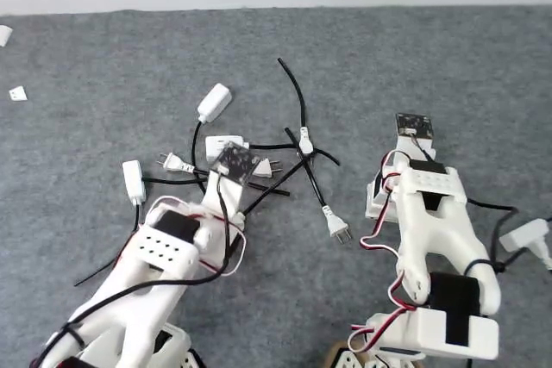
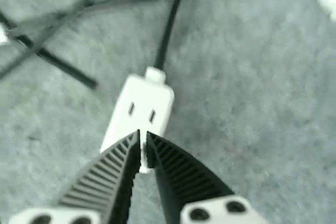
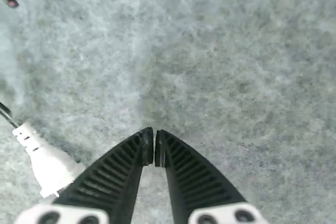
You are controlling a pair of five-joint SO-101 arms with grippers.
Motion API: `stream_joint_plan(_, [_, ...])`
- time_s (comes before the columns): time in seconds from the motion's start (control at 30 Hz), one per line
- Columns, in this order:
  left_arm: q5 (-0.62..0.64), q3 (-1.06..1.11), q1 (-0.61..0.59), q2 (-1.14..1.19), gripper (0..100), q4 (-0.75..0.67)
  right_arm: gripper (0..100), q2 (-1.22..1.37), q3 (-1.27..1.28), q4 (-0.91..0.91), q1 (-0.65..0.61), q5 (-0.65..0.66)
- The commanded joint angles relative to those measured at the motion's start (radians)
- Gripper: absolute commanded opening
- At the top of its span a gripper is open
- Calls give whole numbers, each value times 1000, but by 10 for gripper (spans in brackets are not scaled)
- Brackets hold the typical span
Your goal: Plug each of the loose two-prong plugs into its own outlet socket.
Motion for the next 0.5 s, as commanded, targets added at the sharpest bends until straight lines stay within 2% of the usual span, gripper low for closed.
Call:
stream_joint_plan(0.0, [-17,-108,-41,0,16,17,9,-2,-51,-15,-5,5])
stream_joint_plan(0.1, [-101,-134,-48,2,45,64,9,-2,-51,-15,-5,5])
stream_joint_plan(0.33, [-242,-84,-69,9,259,69,9,-2,-51,-15,-5,6])
stream_joint_plan(0.47, [-270,-50,-121,9,282,-17,9,-2,-51,-15,-5,8])
